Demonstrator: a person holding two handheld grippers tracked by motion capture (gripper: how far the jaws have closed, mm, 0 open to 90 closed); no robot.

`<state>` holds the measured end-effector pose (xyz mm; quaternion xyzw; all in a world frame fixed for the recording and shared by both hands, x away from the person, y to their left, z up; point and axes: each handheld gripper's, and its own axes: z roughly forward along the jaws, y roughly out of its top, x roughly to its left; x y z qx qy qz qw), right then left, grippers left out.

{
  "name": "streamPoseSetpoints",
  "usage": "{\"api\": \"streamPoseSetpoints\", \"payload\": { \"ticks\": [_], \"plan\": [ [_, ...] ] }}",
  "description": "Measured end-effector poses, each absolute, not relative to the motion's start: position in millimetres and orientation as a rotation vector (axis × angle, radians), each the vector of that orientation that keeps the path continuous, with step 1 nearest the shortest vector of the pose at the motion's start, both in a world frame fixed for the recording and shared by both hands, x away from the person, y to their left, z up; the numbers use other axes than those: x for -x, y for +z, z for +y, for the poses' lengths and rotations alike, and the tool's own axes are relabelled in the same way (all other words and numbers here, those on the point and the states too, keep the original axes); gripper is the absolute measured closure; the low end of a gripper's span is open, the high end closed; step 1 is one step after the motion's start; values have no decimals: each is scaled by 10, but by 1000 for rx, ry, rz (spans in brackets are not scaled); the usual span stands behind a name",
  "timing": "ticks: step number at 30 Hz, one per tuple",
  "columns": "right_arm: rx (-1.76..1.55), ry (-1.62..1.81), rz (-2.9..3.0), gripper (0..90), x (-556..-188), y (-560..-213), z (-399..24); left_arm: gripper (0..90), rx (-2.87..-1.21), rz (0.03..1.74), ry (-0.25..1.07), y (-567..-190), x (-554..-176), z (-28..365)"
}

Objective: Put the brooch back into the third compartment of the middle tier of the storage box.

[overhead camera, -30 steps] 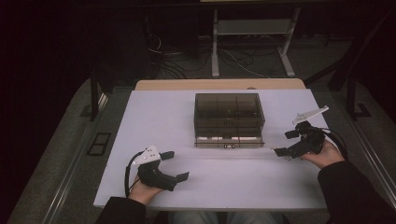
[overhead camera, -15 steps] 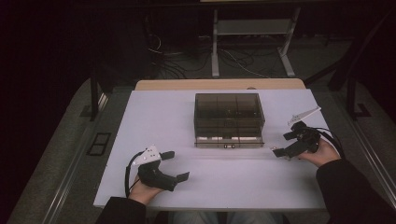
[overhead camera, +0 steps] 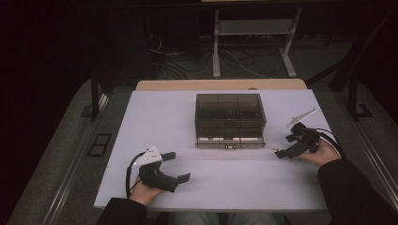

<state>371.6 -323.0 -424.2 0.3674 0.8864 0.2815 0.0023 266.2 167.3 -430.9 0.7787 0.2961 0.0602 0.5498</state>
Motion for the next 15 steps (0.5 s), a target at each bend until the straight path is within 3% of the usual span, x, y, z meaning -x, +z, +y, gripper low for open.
{"api": "streamPoseSetpoints", "payload": {
  "ticks": [1,11,15],
  "plan": [
    [-1143,886,2782,144,-3713,-4242,-3236,0,-1843,701,142,-4309,-2662,1673],
    [-1119,874,2784,286,-3725,-4252,-3277,0,-1845,701,141,-4312,-2664,1670],
    [-1088,883,2793,419,-3718,-4249,-3284,0,-1845,702,142,-4313,-2664,1671]
  ]
}}
